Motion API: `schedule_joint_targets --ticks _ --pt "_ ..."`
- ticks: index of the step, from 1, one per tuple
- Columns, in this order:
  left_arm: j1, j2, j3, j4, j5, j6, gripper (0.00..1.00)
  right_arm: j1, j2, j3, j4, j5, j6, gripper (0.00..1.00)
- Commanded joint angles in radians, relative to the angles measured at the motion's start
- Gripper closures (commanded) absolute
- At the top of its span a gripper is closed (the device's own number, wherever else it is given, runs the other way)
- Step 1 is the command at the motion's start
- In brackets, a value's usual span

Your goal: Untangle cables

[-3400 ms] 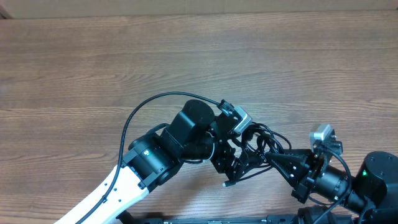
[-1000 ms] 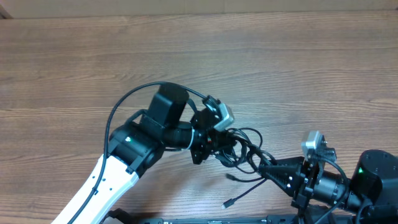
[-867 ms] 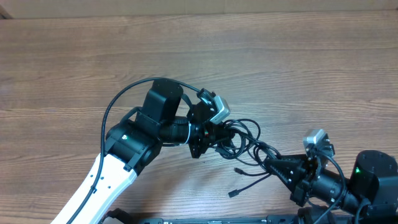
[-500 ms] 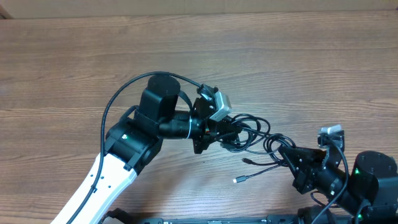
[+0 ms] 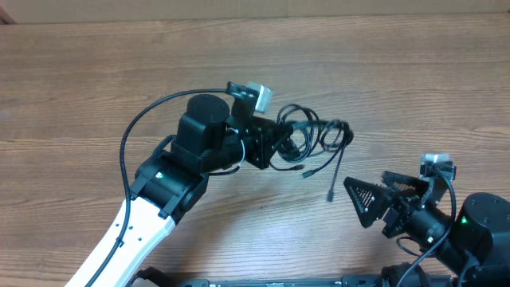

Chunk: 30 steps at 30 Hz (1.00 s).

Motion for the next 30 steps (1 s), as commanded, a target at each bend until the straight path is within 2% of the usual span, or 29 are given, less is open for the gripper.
schedule_joint_targets --ticks 1,3,6,8,12,14,15,19,23,24,28,30 --pt "0.002 -0.009 0.003 0.056 -0.001 -0.201 0.96 -0.002 -0.007 0.013 0.047 -0.114 0.162 0.00" --pt "-0.004 -0.009 0.003 0.093 0.032 -0.243 0.96 -0.002 -0.007 0.013 0.063 -0.114 0.299 0.02" --pt "-0.032 -0.009 0.003 0.148 0.066 -0.315 0.96 -0.002 -0.007 0.013 0.067 -0.114 0.506 0.23" --pt "-0.061 -0.009 0.003 0.170 0.069 -0.319 0.96 -0.002 -0.007 0.013 0.067 -0.114 0.550 0.28" --pt "-0.121 -0.008 0.003 0.203 0.066 -0.314 0.96 -0.002 -0.007 0.013 0.066 -0.114 0.565 0.33" --pt "-0.139 -0.008 0.003 0.211 0.066 -0.315 0.96 -0.002 -0.007 0.013 0.065 -0.113 0.579 0.40" --pt "-0.150 -0.008 0.003 0.213 0.066 -0.315 0.96 -0.002 -0.007 0.013 0.061 -0.113 0.583 0.52" --pt "-0.155 -0.008 0.003 0.216 0.116 -0.315 0.96 -0.002 -0.007 0.013 0.037 -0.051 0.582 0.65" --pt "-0.161 -0.008 0.003 0.216 0.145 -0.315 0.96 -0.002 -0.007 0.013 0.039 -0.044 0.583 0.68" --pt "-0.176 -0.008 0.003 0.216 0.145 -0.315 0.96 -0.002 -0.007 0.013 0.039 -0.040 0.582 0.71" --pt "-0.211 -0.008 0.003 0.236 0.145 -0.314 0.96 -0.002 -0.007 0.013 0.013 0.023 0.582 0.76" --pt "-0.213 -0.008 0.003 0.238 0.146 -0.314 0.96 -0.002 -0.007 0.013 0.000 0.046 0.582 0.85"
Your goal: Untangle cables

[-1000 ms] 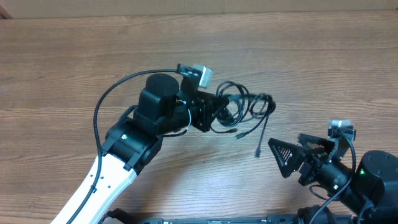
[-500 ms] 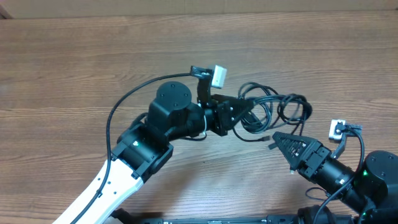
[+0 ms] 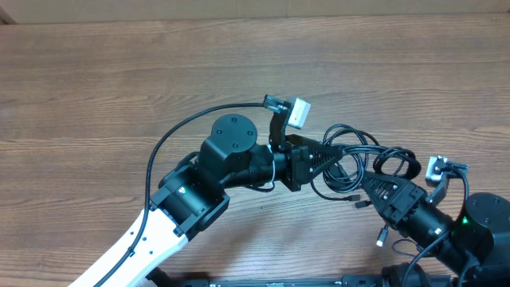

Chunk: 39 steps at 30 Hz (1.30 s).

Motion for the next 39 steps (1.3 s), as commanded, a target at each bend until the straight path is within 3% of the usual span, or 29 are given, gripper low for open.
schedule_joint_targets --ticks 1,7,11,14,17,22,23,25,30,39 --pt "-0.008 -0.008 0.004 0.012 0.024 0.003 0.96 -0.002 -0.007 0.013 -0.007 0.059 -0.007 0.96" --pt "-0.006 -0.008 0.004 0.010 -0.051 0.098 0.96 -0.002 -0.007 0.013 -0.010 0.058 -0.115 0.96" --pt "-0.006 -0.008 0.004 -0.037 -0.267 0.202 0.96 -0.002 -0.007 0.013 -0.010 0.058 -0.198 0.96" --pt "-0.006 -0.008 0.004 -0.129 -0.457 0.217 0.96 -0.002 -0.007 0.013 -0.013 0.055 -0.238 0.96" --pt "-0.005 -0.008 0.004 -0.138 -0.521 0.216 0.96 -0.002 -0.007 0.013 -0.014 0.055 -0.253 0.96" --pt "-0.006 -0.008 0.004 -0.137 -0.478 0.212 0.96 -0.002 -0.007 0.013 -0.019 0.055 -0.281 0.96" --pt "-0.006 -0.008 0.004 -0.132 -0.455 0.201 0.96 -0.002 -0.007 0.013 -0.019 0.055 -0.281 0.84" --pt "-0.006 -0.008 0.004 -0.111 -0.387 0.170 0.96 -0.002 -0.007 0.013 -0.019 0.055 -0.281 0.44" --pt "-0.009 -0.008 0.004 -0.051 -0.235 0.080 0.96 -0.002 -0.007 0.013 -0.018 0.054 -0.281 0.43" --pt "-0.072 -0.004 0.004 -0.021 -0.221 0.045 0.96 -0.002 -0.007 0.013 -0.013 0.055 -0.266 0.50"
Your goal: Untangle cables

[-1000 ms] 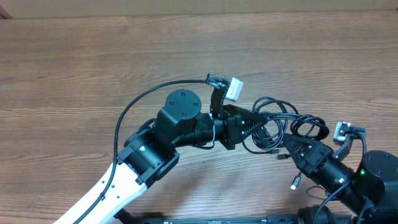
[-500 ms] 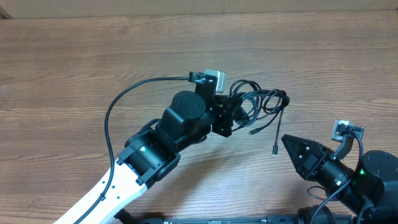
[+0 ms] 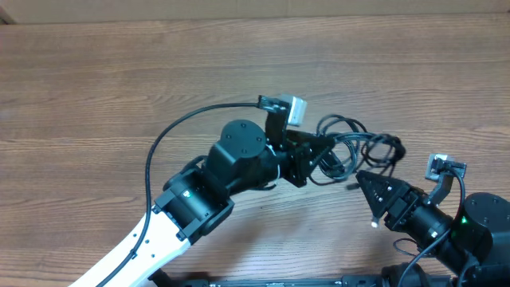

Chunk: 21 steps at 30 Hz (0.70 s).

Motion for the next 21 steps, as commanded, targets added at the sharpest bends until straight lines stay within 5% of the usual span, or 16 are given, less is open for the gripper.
schedule_joint_targets --ticks 1,11,21 --pt "-0.032 -0.004 0.004 0.042 0.040 -0.033 0.96 -0.002 -0.007 0.013 0.006 0.007 0.000 0.50" --pt "-0.046 -0.004 0.004 0.051 0.072 -0.039 0.96 -0.002 -0.007 0.013 0.000 0.029 0.000 0.96" --pt "-0.046 -0.004 0.004 0.051 0.097 0.029 0.96 -0.002 -0.007 0.013 -0.098 0.222 -0.005 0.96"
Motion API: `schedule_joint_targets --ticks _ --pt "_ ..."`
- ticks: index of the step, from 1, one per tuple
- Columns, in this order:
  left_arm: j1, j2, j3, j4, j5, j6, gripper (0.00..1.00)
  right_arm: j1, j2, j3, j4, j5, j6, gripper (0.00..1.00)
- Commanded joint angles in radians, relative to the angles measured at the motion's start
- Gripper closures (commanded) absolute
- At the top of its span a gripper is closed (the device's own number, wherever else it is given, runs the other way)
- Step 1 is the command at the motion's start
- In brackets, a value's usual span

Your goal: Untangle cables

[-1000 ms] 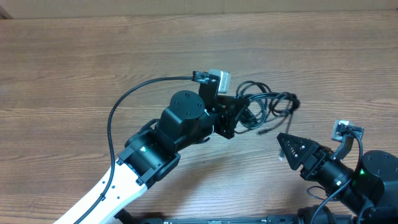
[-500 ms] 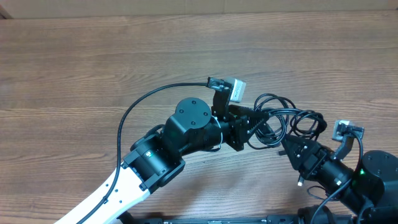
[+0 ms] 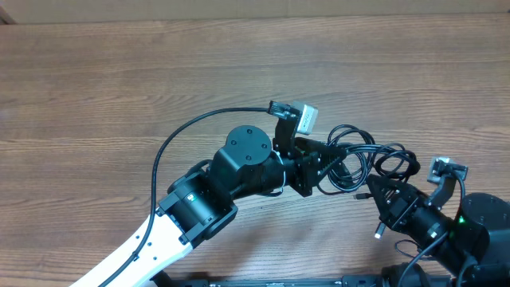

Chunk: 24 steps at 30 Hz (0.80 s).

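A tangle of black cables [image 3: 368, 156] lies in loops on the wooden table, right of centre. My left gripper [image 3: 325, 162] reaches in from the left and is shut on the bundle's left loops. My right gripper [image 3: 374, 191] comes up from the lower right, with its narrow fingers closed on a strand at the bundle's lower edge. One loose cable end with a plug [image 3: 378, 233] hangs down beside the right fingers. How the strands cross inside the tangle is too fine to tell.
The left arm's own black lead [image 3: 171, 151] arcs over the table [image 3: 96, 96] to its wrist camera [image 3: 303, 117]. The right arm's body [image 3: 470, 227] fills the lower right corner. Bare wood stretches across the back and left.
The left gripper and the bundle have shifted a little to the right. The right gripper now sits lower and looks narrower, on the bundle's lower edge, and the plug end hangs slightly lower.
First the left gripper held the tangle near the table's middle while the right gripper stood open and apart. Then the bundle was further right with the right fingers at its lower strands. It shifted back left a little, and now both grippers hold it on the right.
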Motion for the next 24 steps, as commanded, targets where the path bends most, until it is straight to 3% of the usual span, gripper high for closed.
schedule_joint_targets --ticks 1,5,11,12,13,14,15,16,24 --pt "-0.009 -0.004 0.005 0.010 0.036 0.077 0.96 -0.002 -0.007 0.012 -0.047 0.175 -0.011 0.96" --pt "-0.007 -0.004 0.005 -0.066 -0.055 0.146 0.96 -0.002 -0.007 0.012 -0.065 0.216 -0.011 0.96" --pt "-0.006 -0.004 0.005 -0.069 -0.064 0.241 0.96 -0.002 -0.007 0.012 -0.076 0.212 -0.097 0.94" --pt "-0.006 -0.004 0.005 -0.071 -0.064 0.263 0.96 -0.002 -0.007 0.012 -0.076 0.201 -0.126 0.75" --pt "-0.006 -0.004 0.005 -0.079 -0.065 0.301 0.96 -0.002 -0.007 0.012 -0.076 0.171 -0.186 0.41" --pt "-0.006 -0.004 0.005 -0.085 -0.065 0.312 0.96 -0.002 -0.007 0.012 -0.077 0.134 -0.246 0.17" --pt "-0.006 -0.004 0.005 -0.086 -0.066 0.320 0.96 -0.002 -0.007 0.012 -0.079 0.113 -0.278 0.04" --pt "-0.006 -0.004 0.005 -0.087 -0.067 0.323 0.96 -0.002 -0.007 0.012 -0.080 0.107 -0.293 0.00" --pt "0.016 -0.016 0.005 -0.192 -0.034 0.465 0.96 -0.002 -0.007 0.012 -0.099 0.137 -0.339 0.01"
